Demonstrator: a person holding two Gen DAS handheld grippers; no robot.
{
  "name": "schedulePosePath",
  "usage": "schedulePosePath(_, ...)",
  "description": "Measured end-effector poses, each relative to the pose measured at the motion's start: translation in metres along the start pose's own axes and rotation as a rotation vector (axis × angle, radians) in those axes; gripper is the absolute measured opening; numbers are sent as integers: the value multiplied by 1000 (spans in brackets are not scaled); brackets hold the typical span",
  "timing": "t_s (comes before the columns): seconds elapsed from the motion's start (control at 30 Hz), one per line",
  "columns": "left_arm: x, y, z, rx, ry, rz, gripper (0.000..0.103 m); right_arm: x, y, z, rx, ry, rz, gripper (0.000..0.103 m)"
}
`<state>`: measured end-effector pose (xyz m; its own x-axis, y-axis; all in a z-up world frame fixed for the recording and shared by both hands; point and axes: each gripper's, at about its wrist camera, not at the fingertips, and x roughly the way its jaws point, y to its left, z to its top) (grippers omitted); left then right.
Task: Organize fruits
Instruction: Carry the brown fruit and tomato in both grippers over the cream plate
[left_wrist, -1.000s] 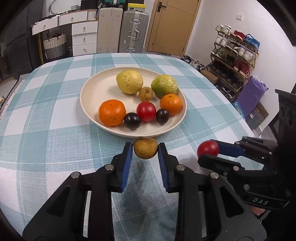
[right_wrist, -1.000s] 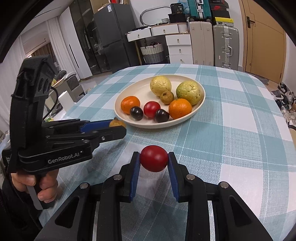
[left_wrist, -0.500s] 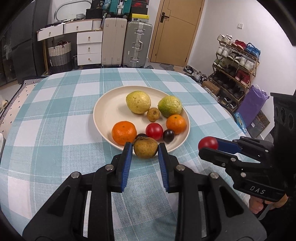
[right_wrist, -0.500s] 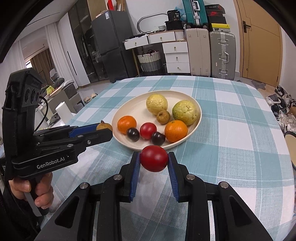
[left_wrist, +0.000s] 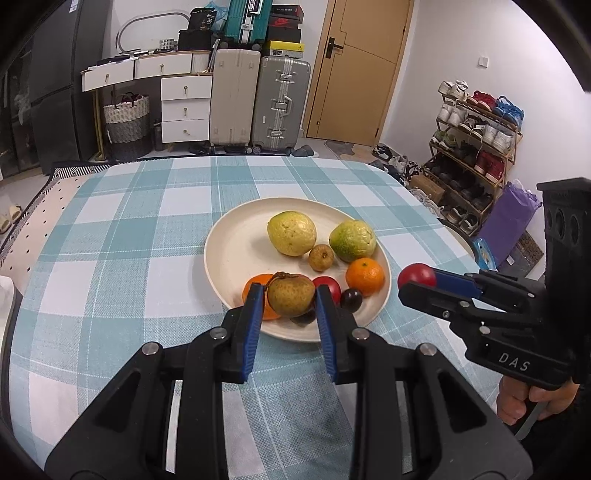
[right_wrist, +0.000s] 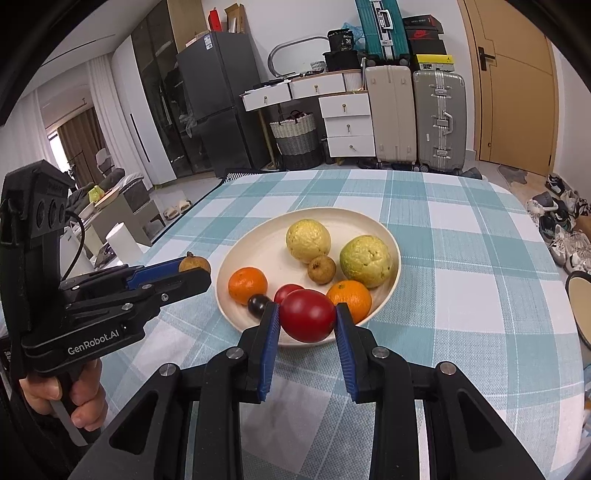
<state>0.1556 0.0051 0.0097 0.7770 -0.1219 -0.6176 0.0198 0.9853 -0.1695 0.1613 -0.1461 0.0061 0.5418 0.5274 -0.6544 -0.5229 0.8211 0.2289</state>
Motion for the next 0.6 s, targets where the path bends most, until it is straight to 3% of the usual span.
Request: schedulePosePath(0.6,26,1,16,3,6,8,26,27,-10,17,27,5,-10,31)
